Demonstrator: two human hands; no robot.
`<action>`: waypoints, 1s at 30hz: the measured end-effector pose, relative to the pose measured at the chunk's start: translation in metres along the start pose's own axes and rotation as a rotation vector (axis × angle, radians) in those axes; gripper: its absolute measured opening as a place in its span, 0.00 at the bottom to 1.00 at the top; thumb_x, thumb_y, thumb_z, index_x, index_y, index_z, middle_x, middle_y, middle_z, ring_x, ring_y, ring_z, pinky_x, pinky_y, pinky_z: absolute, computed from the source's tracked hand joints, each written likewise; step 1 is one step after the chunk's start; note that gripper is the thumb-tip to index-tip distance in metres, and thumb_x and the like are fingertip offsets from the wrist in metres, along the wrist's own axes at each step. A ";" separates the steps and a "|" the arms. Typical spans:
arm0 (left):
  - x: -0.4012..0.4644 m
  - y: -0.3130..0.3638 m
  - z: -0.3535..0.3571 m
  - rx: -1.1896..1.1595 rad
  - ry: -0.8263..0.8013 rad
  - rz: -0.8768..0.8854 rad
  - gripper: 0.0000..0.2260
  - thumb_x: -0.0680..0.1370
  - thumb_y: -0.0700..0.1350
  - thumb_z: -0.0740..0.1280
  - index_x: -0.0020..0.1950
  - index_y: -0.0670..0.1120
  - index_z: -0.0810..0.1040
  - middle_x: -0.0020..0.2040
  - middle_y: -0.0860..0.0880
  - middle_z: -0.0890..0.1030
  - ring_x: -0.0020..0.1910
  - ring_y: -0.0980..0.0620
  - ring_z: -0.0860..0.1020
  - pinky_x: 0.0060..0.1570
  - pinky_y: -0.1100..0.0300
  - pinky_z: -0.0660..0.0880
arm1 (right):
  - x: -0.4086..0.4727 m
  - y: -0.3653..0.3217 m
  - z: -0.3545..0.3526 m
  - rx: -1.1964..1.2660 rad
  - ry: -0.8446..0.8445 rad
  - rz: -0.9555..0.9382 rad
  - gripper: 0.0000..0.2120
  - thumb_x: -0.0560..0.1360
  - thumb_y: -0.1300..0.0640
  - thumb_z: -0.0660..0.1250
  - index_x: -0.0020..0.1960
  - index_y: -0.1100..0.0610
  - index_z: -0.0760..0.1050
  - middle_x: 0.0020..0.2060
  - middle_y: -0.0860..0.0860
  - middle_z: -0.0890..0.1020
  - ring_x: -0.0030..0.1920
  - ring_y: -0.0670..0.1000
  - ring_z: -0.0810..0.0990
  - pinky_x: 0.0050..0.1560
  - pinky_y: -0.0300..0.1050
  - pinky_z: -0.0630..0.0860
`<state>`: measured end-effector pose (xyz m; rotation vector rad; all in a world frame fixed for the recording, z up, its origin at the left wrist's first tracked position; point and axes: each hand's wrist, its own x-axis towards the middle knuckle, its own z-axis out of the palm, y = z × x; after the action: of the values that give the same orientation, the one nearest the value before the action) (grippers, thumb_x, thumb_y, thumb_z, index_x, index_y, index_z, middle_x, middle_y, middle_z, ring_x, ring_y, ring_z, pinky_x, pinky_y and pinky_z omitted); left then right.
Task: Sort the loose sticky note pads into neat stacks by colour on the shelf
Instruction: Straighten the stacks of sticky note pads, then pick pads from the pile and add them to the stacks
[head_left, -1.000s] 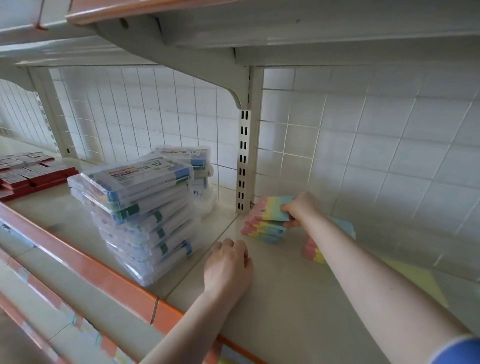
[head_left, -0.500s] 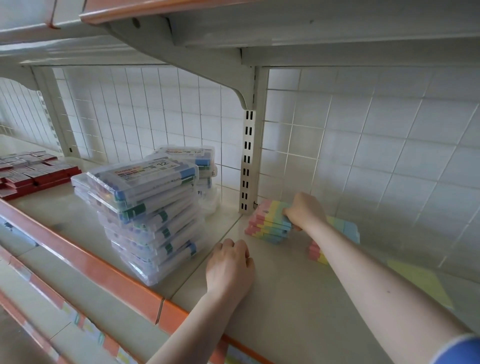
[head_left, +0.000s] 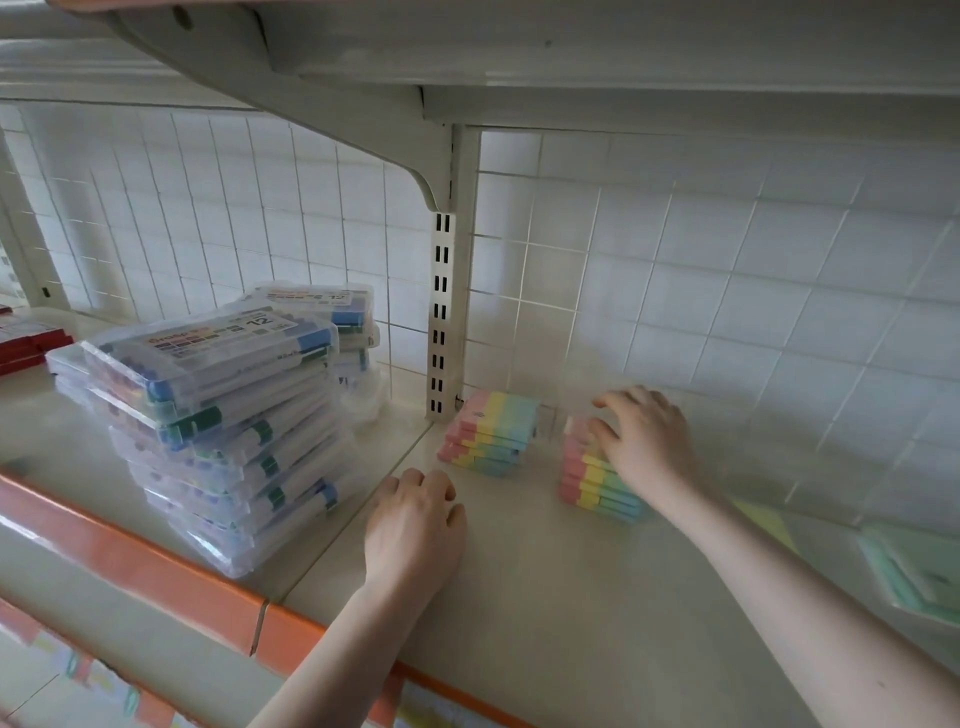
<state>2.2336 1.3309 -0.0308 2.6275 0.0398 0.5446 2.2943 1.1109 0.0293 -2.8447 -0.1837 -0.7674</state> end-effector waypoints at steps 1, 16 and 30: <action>-0.001 0.004 0.000 -0.006 0.020 0.022 0.10 0.79 0.49 0.59 0.57 0.50 0.74 0.56 0.51 0.74 0.55 0.51 0.70 0.46 0.61 0.70 | -0.008 0.011 -0.004 0.000 0.019 0.013 0.14 0.78 0.53 0.62 0.61 0.57 0.76 0.58 0.55 0.77 0.61 0.58 0.72 0.59 0.48 0.65; -0.085 0.188 0.043 -0.114 0.045 0.266 0.11 0.75 0.48 0.68 0.56 0.46 0.78 0.54 0.45 0.78 0.56 0.42 0.73 0.54 0.52 0.70 | -0.180 0.238 -0.104 -0.017 0.214 0.230 0.11 0.69 0.62 0.74 0.51 0.63 0.80 0.44 0.61 0.82 0.46 0.63 0.81 0.47 0.54 0.76; -0.210 0.449 0.117 -0.234 -0.078 0.357 0.11 0.75 0.47 0.67 0.57 0.47 0.78 0.56 0.45 0.77 0.60 0.43 0.72 0.57 0.53 0.68 | -0.349 0.471 -0.232 -0.169 0.307 0.341 0.11 0.64 0.64 0.78 0.44 0.62 0.80 0.36 0.58 0.81 0.36 0.61 0.81 0.38 0.52 0.78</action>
<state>2.0567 0.8542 -0.0072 2.4311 -0.4951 0.5258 1.9610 0.5778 -0.0220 -2.7462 0.4158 -1.1660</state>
